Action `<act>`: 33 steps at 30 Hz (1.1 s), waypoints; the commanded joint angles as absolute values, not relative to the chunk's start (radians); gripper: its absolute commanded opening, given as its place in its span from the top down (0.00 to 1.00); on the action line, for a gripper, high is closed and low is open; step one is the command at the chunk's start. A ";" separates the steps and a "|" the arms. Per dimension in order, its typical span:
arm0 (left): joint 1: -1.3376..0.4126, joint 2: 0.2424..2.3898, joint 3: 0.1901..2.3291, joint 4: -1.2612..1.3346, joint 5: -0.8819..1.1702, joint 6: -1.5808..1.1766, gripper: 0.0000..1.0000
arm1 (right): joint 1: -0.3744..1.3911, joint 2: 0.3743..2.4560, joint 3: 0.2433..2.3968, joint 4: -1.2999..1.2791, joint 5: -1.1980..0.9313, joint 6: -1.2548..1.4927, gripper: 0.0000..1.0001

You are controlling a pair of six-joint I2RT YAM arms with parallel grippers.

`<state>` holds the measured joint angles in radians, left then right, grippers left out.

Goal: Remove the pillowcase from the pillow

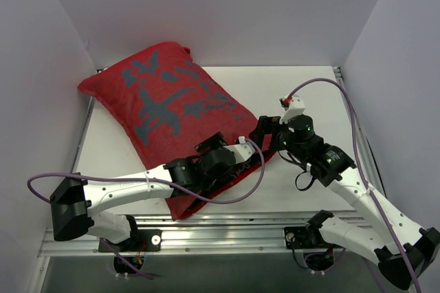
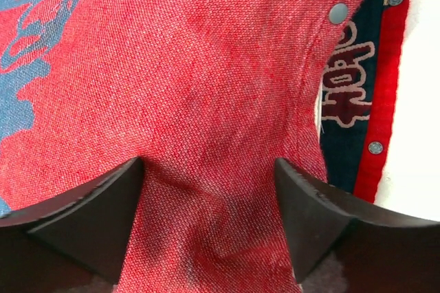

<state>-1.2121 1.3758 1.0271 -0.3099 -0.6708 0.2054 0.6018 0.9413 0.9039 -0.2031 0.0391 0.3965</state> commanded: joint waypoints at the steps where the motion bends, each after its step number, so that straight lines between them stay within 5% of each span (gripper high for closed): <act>1: -1.198 1.381 1.068 -0.276 -0.667 0.189 0.17 | 0.592 0.905 0.885 -0.206 0.069 0.408 0.03; 5: -1.174 1.378 1.061 -0.276 -0.649 0.183 0.35 | 0.592 0.882 0.881 -0.221 0.087 0.405 0.04; 15: -1.134 1.373 1.103 -0.278 -0.604 0.190 0.97 | 0.595 0.835 0.861 -0.242 0.071 0.394 0.06; 24: -1.048 1.362 1.169 -0.213 -0.583 0.173 0.98 | 0.637 0.788 0.769 -0.143 -0.172 0.379 0.11; 33: -1.011 1.402 1.236 -0.164 -0.592 0.143 0.98 | 0.709 0.840 0.660 0.026 -0.176 0.471 0.12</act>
